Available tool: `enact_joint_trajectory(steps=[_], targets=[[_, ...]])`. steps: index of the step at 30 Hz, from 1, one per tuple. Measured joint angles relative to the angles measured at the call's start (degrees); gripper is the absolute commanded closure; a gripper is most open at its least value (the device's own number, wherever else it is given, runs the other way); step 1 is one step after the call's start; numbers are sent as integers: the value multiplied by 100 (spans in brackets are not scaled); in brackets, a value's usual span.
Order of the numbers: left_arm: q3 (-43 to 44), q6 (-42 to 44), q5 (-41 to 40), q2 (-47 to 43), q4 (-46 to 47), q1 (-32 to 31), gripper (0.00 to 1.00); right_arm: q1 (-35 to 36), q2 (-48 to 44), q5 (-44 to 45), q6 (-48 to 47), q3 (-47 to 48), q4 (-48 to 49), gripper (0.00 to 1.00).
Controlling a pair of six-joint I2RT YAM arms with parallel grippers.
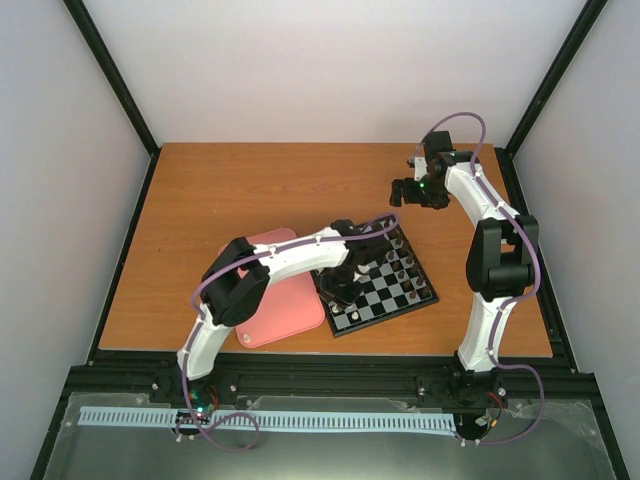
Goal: Set up the chess pieces on the board
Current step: Place the chess piece on the chessboard, then pick up the chess piece from the storage box.
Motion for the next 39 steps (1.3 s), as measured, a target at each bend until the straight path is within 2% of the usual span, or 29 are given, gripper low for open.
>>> enact_joint_trajectory(steps=[2,7,10,13,17,19,23,29,34,39], targets=[[2,-7,-52,-109,-107,0,50,0,0,-11,0,0,0,0],[4,-129,-249,-837,-455,0,8,0,0,-13,0,2,-2,0],[-90,-258,-433,-1478,-584,72,2,0,0,-20,0,4,-2,0],[-807,-463,-468,-2430,-549,313,1,-2,20,-52,2,13,-2,0],[-2389,-883,-426,-3554,-385,1156,3,-2,55,-74,2,13,-4,0],[-3093,-1115,-457,-3917,-354,1598,4,-2,61,-83,2,13,-2,0],[-3987,-1403,-319,-4352,-39,1897,11,-2,61,-116,2,13,-2,0],[-4909,-1681,151,-4465,540,1947,24,-2,61,-118,2,7,-2,0],[-5289,-1845,356,-4607,769,1950,31,-2,59,-120,2,-61,9,0],[-5532,-1971,492,-4653,1010,1954,48,-2,59,-118,2,-136,17,0]])
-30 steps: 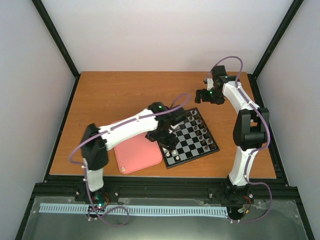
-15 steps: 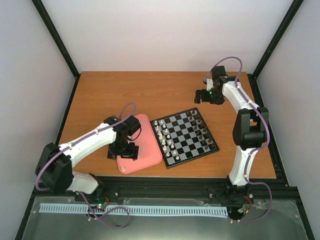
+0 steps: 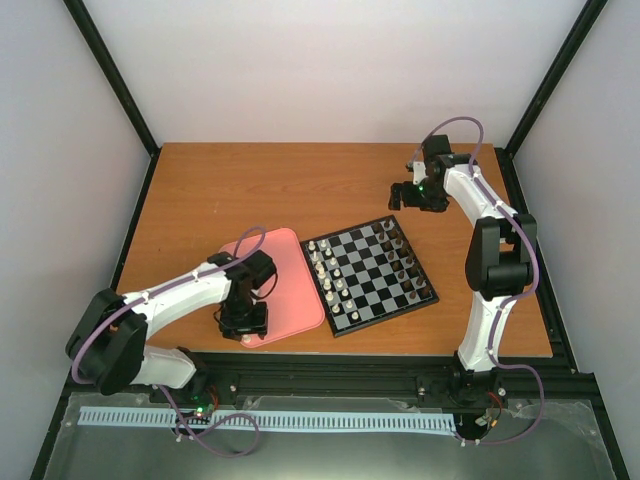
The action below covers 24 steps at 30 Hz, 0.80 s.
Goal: Set up the chess pieces on the board
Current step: Pick up the chess piece from the storage box.
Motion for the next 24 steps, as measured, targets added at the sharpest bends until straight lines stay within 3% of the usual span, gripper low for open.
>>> enact_joint_trajectory(steps=[10,18,24], targets=[[-256,-98,44,2,212,22,53,0,-22,0,0,-11,7,0],[-282,-105,46,111,321,46,72,0,-28,2,0,-44,24,0],[-282,-114,66,190,367,48,92,0,-33,0,0,-68,28,0]])
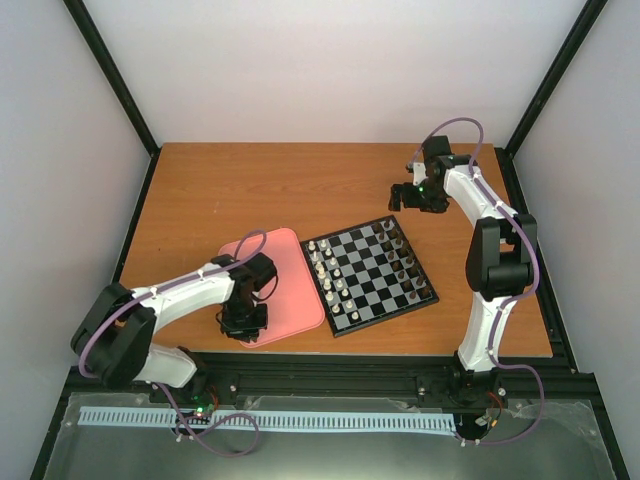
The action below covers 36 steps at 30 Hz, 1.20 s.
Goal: Set up the chess pieces on the board
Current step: Pick up the chess piece from the storage box, then place the chess piece on the chessboard.
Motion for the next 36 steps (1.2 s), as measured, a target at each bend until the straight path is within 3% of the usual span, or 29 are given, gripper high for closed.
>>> enact_joint_trajectory(steps=[2,10,15,19,23,36], targets=[[7,7,11,35,2,0,99,0,0,0,0,-15,9,0],[376,98,-57,297,-177,2,99,0,-22,-2,0,-52,39,0],[1893,330,-201,492,-732,-302,99,0,-22,-2,0,-52,42,0],[3331,535,-87,970,-894,-1027,99,0,-22,0,0,-52,39,0],[4074,822,111,1679,-1019,-1690,99,0,-22,7,0,-52,39,0],[4356,1325,256,2881,-868,-2116,99,0,-22,118,0,-48,35,0]])
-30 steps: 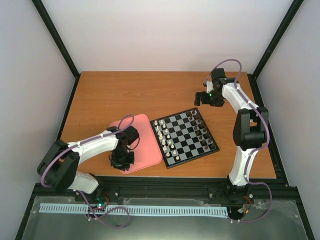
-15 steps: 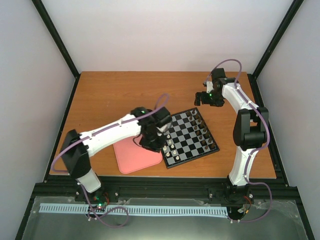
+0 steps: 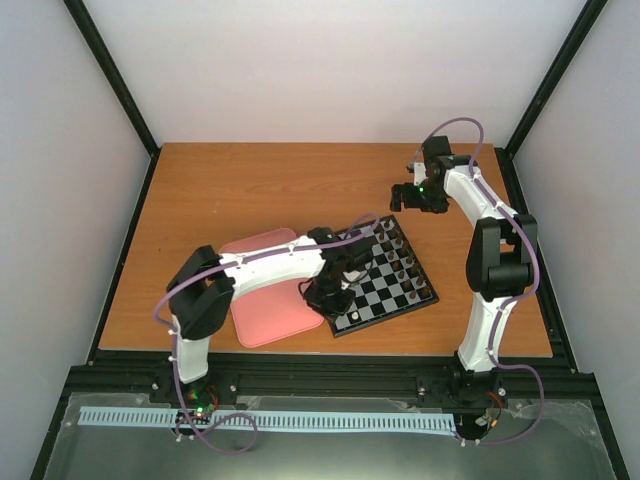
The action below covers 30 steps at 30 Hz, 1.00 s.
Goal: Set up the chess pieces on the board
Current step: Place the chess piece on the chessboard.
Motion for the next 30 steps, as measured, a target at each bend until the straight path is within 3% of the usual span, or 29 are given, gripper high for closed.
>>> enact_joint_trajectory(steps=[9,30], targets=[[643,210,0,852,238,-129,99,0,0,17,0,22,0,0],[374,293,-20,870,267,-142,99,0,0,13,0,35,2,0]])
